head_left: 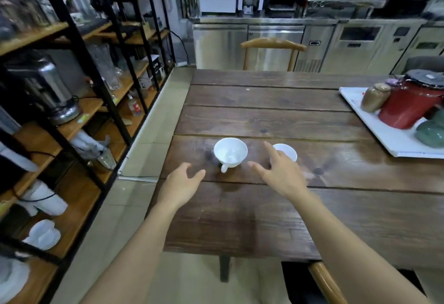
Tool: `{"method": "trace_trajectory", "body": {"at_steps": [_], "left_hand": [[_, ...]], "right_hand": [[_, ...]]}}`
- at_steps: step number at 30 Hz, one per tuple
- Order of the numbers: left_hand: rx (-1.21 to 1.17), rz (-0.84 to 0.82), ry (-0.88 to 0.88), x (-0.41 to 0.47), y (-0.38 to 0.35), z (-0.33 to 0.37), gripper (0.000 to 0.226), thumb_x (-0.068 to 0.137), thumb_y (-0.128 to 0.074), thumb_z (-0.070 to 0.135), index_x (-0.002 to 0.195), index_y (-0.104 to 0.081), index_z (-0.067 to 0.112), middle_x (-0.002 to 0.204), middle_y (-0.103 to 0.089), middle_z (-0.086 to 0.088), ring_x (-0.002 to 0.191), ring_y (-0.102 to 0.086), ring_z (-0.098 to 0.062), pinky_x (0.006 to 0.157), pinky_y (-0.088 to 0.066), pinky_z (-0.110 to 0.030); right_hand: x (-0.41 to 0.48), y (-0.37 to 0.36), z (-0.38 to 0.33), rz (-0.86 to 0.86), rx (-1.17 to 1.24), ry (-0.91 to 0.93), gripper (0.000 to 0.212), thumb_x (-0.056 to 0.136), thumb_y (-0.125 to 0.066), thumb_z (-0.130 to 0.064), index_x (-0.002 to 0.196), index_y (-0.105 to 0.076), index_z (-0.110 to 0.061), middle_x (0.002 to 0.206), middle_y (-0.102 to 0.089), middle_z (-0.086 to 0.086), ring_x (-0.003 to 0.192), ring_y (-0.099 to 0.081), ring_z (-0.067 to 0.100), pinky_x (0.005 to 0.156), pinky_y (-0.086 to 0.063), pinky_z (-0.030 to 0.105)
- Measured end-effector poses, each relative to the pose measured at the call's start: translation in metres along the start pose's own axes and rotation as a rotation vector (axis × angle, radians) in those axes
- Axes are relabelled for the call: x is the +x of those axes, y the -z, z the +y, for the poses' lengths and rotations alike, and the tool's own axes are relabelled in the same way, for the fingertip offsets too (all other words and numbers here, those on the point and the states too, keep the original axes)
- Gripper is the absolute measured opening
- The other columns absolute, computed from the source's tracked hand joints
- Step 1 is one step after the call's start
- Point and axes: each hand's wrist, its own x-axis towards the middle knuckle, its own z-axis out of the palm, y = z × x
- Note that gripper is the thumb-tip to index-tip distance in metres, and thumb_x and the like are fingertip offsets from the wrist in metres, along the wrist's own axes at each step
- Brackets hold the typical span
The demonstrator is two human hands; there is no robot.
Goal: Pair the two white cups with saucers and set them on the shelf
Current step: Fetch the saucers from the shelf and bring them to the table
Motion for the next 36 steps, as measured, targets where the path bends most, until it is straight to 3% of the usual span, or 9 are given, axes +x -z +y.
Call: {"method": "trace_trajectory", "body": {"at_steps": [4,10,16,20,28,36], "left_hand": [[0.078,0.097,0.008,-0.039,0.053,-0.046,0.068,0.085,-0.047,0.057,0.14,-0.037,0.019,0.144,-0.045,-0.008,0.129,-0.043,-0.028,0.102,-0.039,-0.041],[0.253,0.416,0.006,-0.143,0.154,-0.139,0.062,0.087,-0.046,0.054,0.137,-0.041,0.018,0.142,-0.047,-0.007,0.126,-0.044,-0.027,0.1,-0.039,-0.038],[0.334,0.752,0.122,-0.273,0.248,-0.234,0.059,0.087,-0.049,0.052,0.135,-0.045,0.018,0.136,-0.053,-0.006,0.125,-0.047,-0.026,0.1,-0.039,-0.037],[0.39,0.898,0.25,-0.351,0.297,-0.288,0.064,0.087,-0.049,0.052,0.139,-0.04,0.017,0.143,-0.047,-0.004,0.13,-0.042,-0.022,0.104,-0.033,-0.034],[0.415,1.084,0.524,-0.457,0.358,-0.375,0.068,0.086,-0.041,0.061,0.141,-0.036,0.022,0.147,-0.042,-0.002,0.133,-0.039,-0.02,0.106,-0.037,-0.039],[0.393,1.191,0.708,-0.491,0.42,-0.463,0.068,0.084,-0.04,0.063,0.141,-0.032,0.028,0.145,-0.044,-0.002,0.131,-0.041,-0.022,0.105,-0.039,-0.044]], "right_hand": [[-0.023,-0.019,-0.061,-0.034,-0.072,0.204,0.073,0.083,-0.044,-0.062,0.144,-0.022,-0.028,0.139,-0.047,0.01,0.122,-0.045,0.033,0.095,-0.036,0.045],[-0.095,-0.066,-0.174,-0.115,-0.042,0.475,0.077,0.083,-0.043,-0.064,0.146,-0.017,-0.029,0.142,-0.043,0.014,0.129,-0.039,0.034,0.102,-0.032,0.048],[-0.198,-0.118,-0.316,-0.205,0.005,0.799,0.078,0.083,-0.04,-0.065,0.147,-0.011,-0.033,0.143,-0.043,0.01,0.129,-0.04,0.03,0.101,-0.031,0.046],[-0.268,-0.147,-0.399,-0.236,0.094,1.012,0.08,0.082,-0.042,-0.067,0.147,-0.012,-0.032,0.137,-0.048,0.008,0.121,-0.047,0.029,0.094,-0.039,0.042],[-0.379,-0.191,-0.532,-0.333,0.228,1.372,0.08,0.082,-0.043,-0.065,0.146,-0.007,-0.032,0.143,-0.043,0.002,0.128,-0.042,0.023,0.1,-0.036,0.043],[-0.453,-0.248,-0.649,-0.394,0.318,1.556,0.08,0.082,-0.041,-0.066,0.146,-0.009,-0.032,0.143,-0.044,0.0,0.129,-0.042,0.021,0.107,-0.029,0.044]]}}
